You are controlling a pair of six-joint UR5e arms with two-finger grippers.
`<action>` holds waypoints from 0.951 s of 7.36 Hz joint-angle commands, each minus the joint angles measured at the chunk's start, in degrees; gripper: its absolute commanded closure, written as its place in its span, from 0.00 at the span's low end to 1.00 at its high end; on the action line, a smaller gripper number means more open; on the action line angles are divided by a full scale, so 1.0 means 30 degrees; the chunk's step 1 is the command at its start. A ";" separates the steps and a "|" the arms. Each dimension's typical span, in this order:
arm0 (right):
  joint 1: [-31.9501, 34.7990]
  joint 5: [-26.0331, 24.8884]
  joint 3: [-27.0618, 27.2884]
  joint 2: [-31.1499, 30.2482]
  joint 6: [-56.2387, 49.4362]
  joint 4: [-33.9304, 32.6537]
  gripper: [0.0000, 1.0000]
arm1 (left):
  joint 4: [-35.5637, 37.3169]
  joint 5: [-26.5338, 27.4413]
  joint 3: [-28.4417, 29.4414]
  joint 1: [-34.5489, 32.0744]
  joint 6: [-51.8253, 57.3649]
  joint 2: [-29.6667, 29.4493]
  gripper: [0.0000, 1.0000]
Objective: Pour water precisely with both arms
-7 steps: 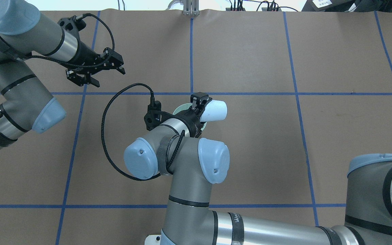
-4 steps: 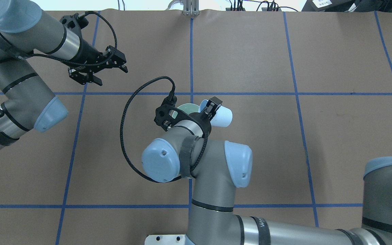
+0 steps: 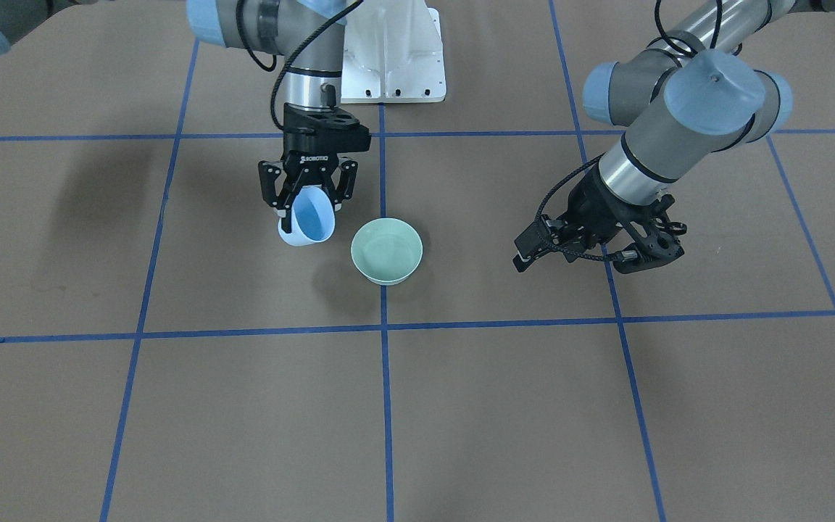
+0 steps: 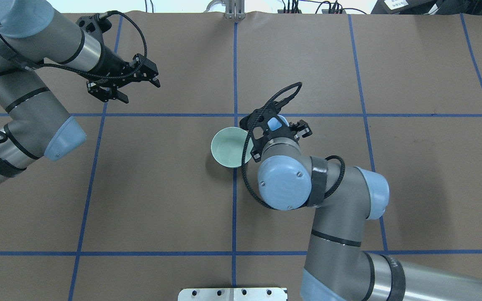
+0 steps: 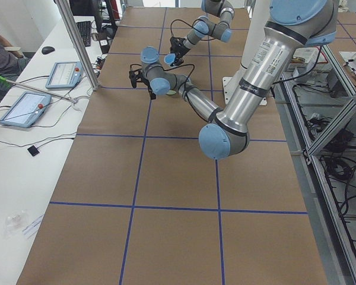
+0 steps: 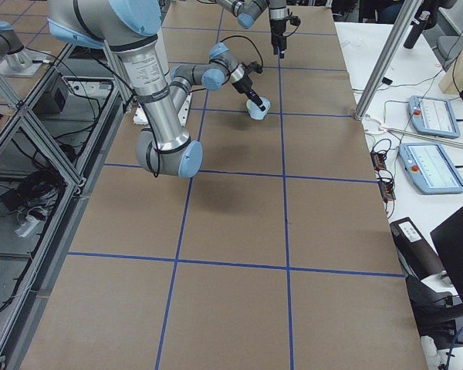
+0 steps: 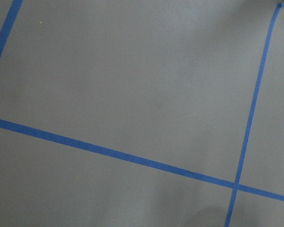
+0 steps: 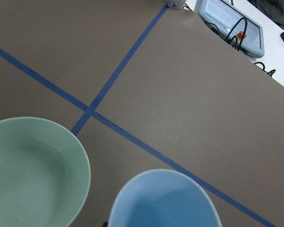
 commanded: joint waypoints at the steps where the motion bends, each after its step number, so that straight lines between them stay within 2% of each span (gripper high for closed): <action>1: 0.3133 0.3853 0.1936 -0.2536 0.1427 0.0799 0.87 | 0.0125 0.0029 0.0031 0.0000 -0.0037 -0.0298 0.00; 2: 0.3552 0.3897 0.2411 -0.4522 0.1488 0.2658 0.87 | 0.0125 0.0030 0.0031 0.0000 -0.0037 -0.0300 0.00; 5: 0.4872 0.3694 0.2532 -0.9708 0.5023 0.7786 0.84 | 0.0155 0.0059 0.0031 0.0000 -0.0066 -0.0446 0.00; 6: 0.5048 0.3316 0.1895 -1.1990 0.6339 1.1632 0.83 | 0.0155 0.0059 0.0031 0.0000 -0.0066 -0.0475 0.00; 7: 0.5195 0.3022 0.0583 -1.3405 0.6526 1.5180 0.80 | 0.0155 0.0059 0.0060 0.0000 -0.0037 -0.0534 0.00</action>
